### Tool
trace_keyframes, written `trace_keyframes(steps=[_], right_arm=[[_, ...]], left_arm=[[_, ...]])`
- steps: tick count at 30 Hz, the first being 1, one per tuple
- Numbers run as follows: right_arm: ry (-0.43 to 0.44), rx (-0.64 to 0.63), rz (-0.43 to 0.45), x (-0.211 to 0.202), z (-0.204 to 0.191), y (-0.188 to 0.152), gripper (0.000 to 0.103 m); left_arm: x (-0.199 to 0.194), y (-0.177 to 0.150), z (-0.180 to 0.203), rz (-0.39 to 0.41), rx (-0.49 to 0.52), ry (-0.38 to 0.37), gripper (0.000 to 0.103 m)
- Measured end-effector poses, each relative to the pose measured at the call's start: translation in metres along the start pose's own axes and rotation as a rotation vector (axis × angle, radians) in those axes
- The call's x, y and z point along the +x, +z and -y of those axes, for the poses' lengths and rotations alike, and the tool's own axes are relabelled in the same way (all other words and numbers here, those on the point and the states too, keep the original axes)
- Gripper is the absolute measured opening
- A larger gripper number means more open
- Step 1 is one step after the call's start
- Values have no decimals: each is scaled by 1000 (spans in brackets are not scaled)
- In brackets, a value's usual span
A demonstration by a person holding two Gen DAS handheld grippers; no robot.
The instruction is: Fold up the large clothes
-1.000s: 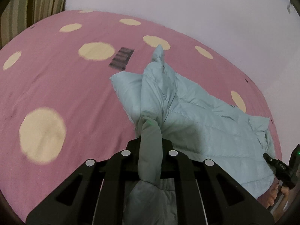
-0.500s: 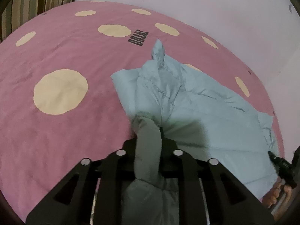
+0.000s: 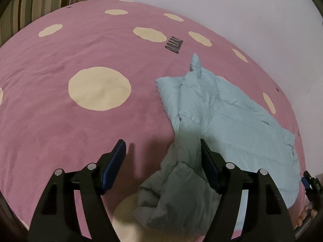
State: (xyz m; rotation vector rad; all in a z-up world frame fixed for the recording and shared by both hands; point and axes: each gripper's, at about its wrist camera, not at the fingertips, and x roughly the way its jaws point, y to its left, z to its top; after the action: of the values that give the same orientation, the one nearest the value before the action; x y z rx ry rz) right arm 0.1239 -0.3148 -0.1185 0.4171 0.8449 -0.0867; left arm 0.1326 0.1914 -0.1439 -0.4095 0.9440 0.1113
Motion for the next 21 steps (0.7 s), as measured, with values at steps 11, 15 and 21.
trace_keyframes(steps=[11,15,21], right_arm=[[78,-199,-57,19,-111,-24,45],[90,-263,-86,41,-155,-29,45],[69,-304,-89,60,-186,-35,45]], left_arm=[[-13,11,20,8,58,-54,77],[-10,15,21,-7,77,-44,77],[-6,21,21,-7,91,-34,77]])
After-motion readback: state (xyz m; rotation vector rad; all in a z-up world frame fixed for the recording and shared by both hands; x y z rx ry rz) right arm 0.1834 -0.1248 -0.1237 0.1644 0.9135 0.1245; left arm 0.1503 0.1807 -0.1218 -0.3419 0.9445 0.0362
